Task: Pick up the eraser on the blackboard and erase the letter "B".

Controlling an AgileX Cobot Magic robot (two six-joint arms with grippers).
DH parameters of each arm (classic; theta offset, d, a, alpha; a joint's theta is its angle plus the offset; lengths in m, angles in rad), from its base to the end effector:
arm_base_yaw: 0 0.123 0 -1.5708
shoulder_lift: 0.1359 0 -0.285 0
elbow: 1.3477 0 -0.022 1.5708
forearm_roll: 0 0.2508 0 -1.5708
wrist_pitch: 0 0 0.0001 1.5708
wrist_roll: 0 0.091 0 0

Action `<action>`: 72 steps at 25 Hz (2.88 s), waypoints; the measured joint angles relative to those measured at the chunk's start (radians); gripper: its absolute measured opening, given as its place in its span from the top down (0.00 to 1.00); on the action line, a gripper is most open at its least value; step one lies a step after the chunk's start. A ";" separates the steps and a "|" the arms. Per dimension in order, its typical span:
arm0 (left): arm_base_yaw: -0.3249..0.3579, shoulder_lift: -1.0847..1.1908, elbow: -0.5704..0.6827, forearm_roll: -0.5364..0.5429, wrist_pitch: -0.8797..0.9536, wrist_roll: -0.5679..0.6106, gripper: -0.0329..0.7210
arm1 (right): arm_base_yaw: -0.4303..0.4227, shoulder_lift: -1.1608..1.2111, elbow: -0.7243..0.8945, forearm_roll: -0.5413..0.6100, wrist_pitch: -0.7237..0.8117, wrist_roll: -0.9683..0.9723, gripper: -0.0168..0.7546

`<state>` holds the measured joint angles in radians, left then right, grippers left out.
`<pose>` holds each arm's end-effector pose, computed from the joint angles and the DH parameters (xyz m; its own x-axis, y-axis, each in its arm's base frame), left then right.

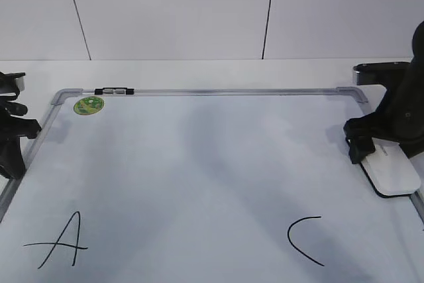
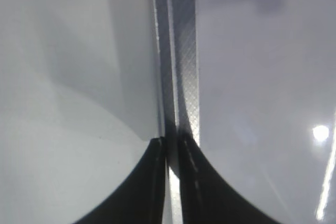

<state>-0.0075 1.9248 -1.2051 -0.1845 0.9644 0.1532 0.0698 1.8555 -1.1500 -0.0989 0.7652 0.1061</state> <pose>0.3476 -0.0163 0.1540 -0.9985 0.0542 0.0109 0.0519 0.9871 -0.1514 0.3501 0.0182 0.1665 -0.9810 -0.0339 -0.1908 -0.0227 0.9979 -0.0606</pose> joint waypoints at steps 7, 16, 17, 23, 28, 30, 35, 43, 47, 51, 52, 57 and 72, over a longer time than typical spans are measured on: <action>0.000 0.000 0.000 0.000 0.002 0.000 0.90 | 0.000 0.001 0.000 0.006 -0.002 0.000 0.06; 0.000 0.000 0.000 0.000 0.006 0.000 0.90 | 0.000 0.007 -0.027 0.026 0.075 0.000 0.06; 0.000 0.000 0.000 0.000 0.006 0.000 0.90 | 0.000 0.008 -0.039 0.028 0.096 0.000 0.06; 0.000 0.000 0.000 0.000 0.012 0.000 0.90 | 0.000 0.008 -0.138 0.030 0.225 0.000 0.06; 0.000 0.000 0.000 0.000 0.013 0.000 0.90 | 0.000 0.008 -0.184 0.033 0.311 0.000 0.06; 0.000 0.000 0.000 0.000 0.015 0.000 0.90 | 0.000 0.008 -0.196 0.033 0.340 0.000 0.06; 0.000 0.000 0.000 0.000 0.025 0.000 0.90 | 0.000 0.008 -0.237 0.034 0.417 -0.002 0.06; 0.000 0.000 0.000 0.006 0.050 0.000 0.90 | 0.000 -0.028 -0.252 0.037 0.447 -0.005 0.06; 0.000 0.000 0.000 0.006 0.052 0.000 0.89 | 0.000 -0.080 -0.252 0.041 0.450 -0.007 0.06; 0.000 0.000 0.000 0.010 0.060 0.003 0.83 | 0.000 -0.123 -0.252 0.045 0.451 -0.007 0.06; 0.000 0.000 0.000 0.010 0.067 0.003 0.79 | 0.000 -0.132 -0.252 0.045 0.451 -0.007 0.06; 0.000 0.000 -0.063 0.010 0.107 0.006 0.60 | 0.000 -0.178 -0.252 0.046 0.454 -0.007 0.06; 0.000 -0.067 -0.250 0.016 0.241 -0.009 0.58 | 0.000 -0.449 -0.173 0.099 0.462 -0.022 0.06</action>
<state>-0.0075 1.8580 -1.4555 -0.1683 1.2058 0.1441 0.0698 1.4063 -1.3234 0.0000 1.2268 0.0839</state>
